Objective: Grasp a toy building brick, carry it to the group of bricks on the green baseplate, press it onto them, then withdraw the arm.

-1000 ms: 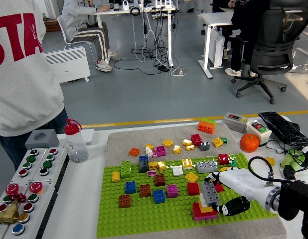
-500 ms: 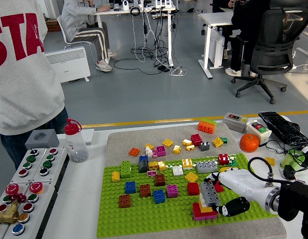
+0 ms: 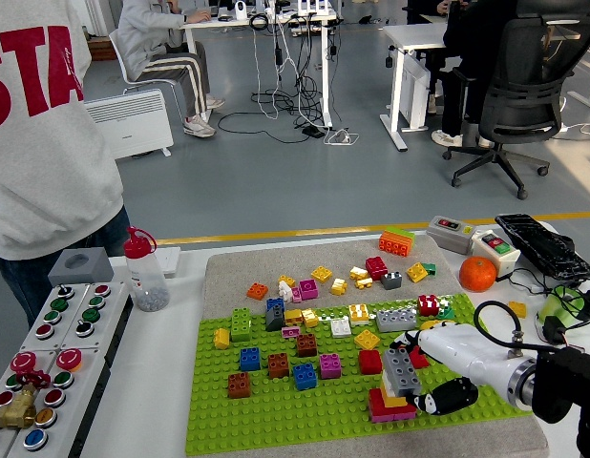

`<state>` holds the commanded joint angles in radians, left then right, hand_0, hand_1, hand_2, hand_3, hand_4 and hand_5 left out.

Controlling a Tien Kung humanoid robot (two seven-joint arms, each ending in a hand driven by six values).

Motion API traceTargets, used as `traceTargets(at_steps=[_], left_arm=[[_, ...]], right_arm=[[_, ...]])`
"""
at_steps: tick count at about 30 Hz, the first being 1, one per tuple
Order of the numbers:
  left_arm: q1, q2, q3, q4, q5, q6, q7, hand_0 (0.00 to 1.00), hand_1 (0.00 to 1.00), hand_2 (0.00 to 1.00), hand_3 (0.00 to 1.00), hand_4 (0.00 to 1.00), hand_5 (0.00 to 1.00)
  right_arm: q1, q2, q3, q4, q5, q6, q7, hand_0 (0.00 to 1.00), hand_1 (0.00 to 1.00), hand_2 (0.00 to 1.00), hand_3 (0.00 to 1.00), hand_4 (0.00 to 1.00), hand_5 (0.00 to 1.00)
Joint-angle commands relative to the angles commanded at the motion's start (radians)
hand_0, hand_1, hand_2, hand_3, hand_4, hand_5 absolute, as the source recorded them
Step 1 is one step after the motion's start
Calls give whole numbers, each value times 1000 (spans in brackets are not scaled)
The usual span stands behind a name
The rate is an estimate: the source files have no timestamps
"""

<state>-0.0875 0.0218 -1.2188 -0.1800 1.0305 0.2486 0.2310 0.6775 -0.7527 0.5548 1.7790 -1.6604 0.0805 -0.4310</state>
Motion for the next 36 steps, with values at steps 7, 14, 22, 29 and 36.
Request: traceTargets(at_steps=[7, 14, 22, 29, 36], left_arm=[[-1, 0, 0, 0, -1, 0, 0, 670, 614, 570, 456, 242, 998], [-1, 0, 1, 0, -2, 0, -1, 670, 615, 570, 456, 240, 998], [-3, 1, 2, 0, -2, 0, -2, 670, 615, 570, 455, 240, 998], [-3, 0, 1, 0, -1, 0, -1, 670, 615, 570, 455, 240, 998], [-3, 0, 2, 0, -2, 0, -2, 670, 615, 570, 456, 240, 998]], right_arm=[[-1, -1, 5, 0, 3, 14, 0, 942, 783, 849, 826, 715, 324], [-2, -1, 9, 0, 7, 18, 0, 943, 793, 894, 862, 730, 330], [-3, 0, 10, 0, 7, 17, 0, 944, 799, 899, 869, 742, 344], [-4, 1, 9, 0, 4, 16, 2, 946, 801, 908, 878, 749, 341], [-4, 2, 9, 0, 0, 17, 3, 947, 808, 918, 885, 769, 352]])
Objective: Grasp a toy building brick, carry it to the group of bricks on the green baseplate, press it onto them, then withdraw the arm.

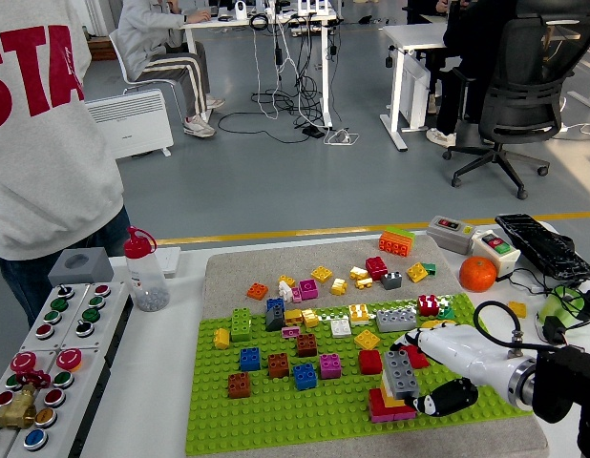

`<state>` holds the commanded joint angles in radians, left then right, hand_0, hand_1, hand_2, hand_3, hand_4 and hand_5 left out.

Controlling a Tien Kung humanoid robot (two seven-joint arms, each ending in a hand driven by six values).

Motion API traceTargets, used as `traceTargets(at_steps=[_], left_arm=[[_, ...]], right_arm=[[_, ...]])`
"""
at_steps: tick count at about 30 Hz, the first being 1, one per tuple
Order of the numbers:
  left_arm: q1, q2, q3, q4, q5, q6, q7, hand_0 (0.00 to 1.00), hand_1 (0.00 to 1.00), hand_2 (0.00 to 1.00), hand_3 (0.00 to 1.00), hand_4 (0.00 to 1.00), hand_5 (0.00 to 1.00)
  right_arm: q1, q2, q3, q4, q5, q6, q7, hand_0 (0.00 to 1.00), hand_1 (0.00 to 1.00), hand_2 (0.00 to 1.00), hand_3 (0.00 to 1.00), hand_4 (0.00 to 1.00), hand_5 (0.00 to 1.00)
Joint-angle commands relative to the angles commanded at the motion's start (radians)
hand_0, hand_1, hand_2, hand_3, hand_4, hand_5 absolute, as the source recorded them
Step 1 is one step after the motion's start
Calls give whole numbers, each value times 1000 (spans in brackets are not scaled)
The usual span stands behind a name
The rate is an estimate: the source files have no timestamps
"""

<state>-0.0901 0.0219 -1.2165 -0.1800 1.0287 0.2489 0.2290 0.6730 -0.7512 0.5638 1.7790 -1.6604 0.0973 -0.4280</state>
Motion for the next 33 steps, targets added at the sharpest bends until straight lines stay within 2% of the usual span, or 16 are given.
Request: traceTargets(at_steps=[33], left_arm=[[4, -1, -4, 0, 10, 1, 1, 669, 615, 570, 456, 239, 998]], right_arm=[[-5, 0, 4, 0, -5, -2, -3, 951, 830, 965, 917, 802, 346]])
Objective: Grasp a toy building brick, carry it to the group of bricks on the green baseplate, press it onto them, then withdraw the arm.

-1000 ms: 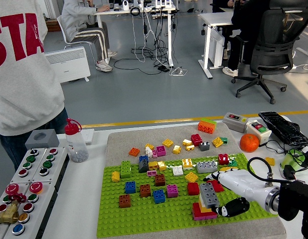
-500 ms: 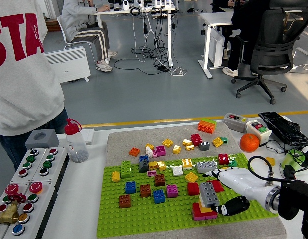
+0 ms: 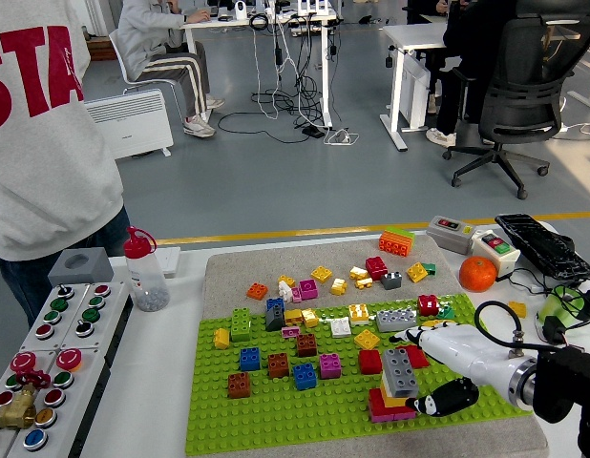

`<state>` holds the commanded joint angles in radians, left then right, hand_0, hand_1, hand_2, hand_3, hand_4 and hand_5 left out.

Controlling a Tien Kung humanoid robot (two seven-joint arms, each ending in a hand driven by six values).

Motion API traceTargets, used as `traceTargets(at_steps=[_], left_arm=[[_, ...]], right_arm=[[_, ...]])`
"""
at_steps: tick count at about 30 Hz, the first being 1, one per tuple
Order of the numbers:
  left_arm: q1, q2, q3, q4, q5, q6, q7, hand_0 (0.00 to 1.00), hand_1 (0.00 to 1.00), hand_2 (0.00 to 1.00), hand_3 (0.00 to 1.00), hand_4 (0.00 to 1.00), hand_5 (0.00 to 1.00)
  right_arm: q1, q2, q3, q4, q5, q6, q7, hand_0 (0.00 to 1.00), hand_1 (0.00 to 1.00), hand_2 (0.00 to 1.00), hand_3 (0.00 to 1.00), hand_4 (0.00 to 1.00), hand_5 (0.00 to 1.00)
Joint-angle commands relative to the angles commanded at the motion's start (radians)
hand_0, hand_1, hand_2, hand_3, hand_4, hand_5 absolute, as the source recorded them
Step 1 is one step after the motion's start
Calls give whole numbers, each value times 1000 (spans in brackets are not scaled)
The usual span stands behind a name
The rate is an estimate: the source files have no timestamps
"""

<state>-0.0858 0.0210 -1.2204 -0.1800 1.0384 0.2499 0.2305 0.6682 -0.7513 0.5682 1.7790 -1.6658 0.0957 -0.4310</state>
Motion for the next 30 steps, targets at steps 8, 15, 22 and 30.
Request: traceTargets(at_steps=[8, 15, 22, 30], left_arm=[[2, 0, -2, 0, 0, 0, -1, 669, 615, 571, 456, 239, 998], [1, 0, -2, 0, -1, -1, -2, 669, 615, 571, 455, 237, 998], [-1, 0, -3, 0, -2, -1, -2, 669, 615, 570, 455, 237, 998], [-3, 1, -4, 0, -3, -1, -2, 669, 615, 570, 455, 237, 998]], right_arm=[[-11, -5, 25, 0, -17, -5, 8, 952, 835, 980, 937, 803, 341], [-20, -12, 43, 0, -17, 4, 8, 953, 840, 993, 964, 807, 340], [-28, -17, 58, 0, -7, 14, 5, 953, 845, 998, 972, 808, 340], [-27, -19, 53, 0, 3, 23, 2, 961, 849, 998, 973, 819, 342]])
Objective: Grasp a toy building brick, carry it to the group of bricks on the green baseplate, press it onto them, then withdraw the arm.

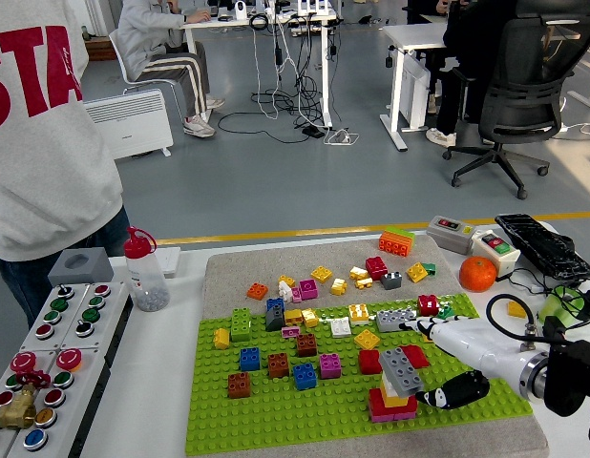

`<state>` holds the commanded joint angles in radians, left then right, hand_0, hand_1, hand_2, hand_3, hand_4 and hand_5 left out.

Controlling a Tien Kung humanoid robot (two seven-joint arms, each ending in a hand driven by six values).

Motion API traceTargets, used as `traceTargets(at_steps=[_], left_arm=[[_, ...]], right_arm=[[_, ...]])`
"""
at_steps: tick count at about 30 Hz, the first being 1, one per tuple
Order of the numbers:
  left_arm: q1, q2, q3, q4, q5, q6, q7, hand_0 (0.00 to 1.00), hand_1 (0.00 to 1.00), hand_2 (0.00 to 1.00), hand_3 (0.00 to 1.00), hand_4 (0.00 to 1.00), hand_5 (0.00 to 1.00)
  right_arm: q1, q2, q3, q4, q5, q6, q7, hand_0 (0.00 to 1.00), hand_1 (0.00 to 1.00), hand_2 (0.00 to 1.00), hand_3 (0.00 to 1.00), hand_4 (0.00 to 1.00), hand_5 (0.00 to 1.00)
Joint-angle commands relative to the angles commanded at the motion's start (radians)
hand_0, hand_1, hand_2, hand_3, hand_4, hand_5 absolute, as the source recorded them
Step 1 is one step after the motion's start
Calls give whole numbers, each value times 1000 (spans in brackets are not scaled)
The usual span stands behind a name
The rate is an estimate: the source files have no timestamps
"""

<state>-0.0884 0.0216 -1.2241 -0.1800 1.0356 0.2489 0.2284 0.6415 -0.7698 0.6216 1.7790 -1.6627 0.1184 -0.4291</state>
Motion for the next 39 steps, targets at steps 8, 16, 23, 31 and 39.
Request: traceTargets(at_steps=[8, 16, 23, 31, 39], left_arm=[[0, 0, -1, 0, 2, 0, 1, 669, 615, 570, 455, 238, 998], [-1, 0, -3, 0, 3, -1, 1, 669, 615, 570, 456, 239, 998], [-1, 0, -3, 0, 5, -1, 2, 669, 615, 570, 455, 238, 998], [-1, 0, -4, 0, 7, -1, 3, 669, 615, 570, 456, 238, 998], [0, 0, -4, 0, 9, -1, 5, 669, 615, 571, 455, 237, 998]], right_arm=[[2, 2, -2, 0, -5, -9, 1, 962, 850, 998, 972, 836, 352], [6, 7, -2, 0, -6, -11, 2, 961, 853, 998, 971, 840, 357], [10, 18, -4, 0, -9, -11, 1, 961, 854, 998, 971, 841, 360], [15, 25, -8, 0, -12, -11, 0, 960, 854, 998, 970, 842, 357], [20, 32, -9, 0, -16, -11, 0, 960, 854, 998, 970, 843, 357]])
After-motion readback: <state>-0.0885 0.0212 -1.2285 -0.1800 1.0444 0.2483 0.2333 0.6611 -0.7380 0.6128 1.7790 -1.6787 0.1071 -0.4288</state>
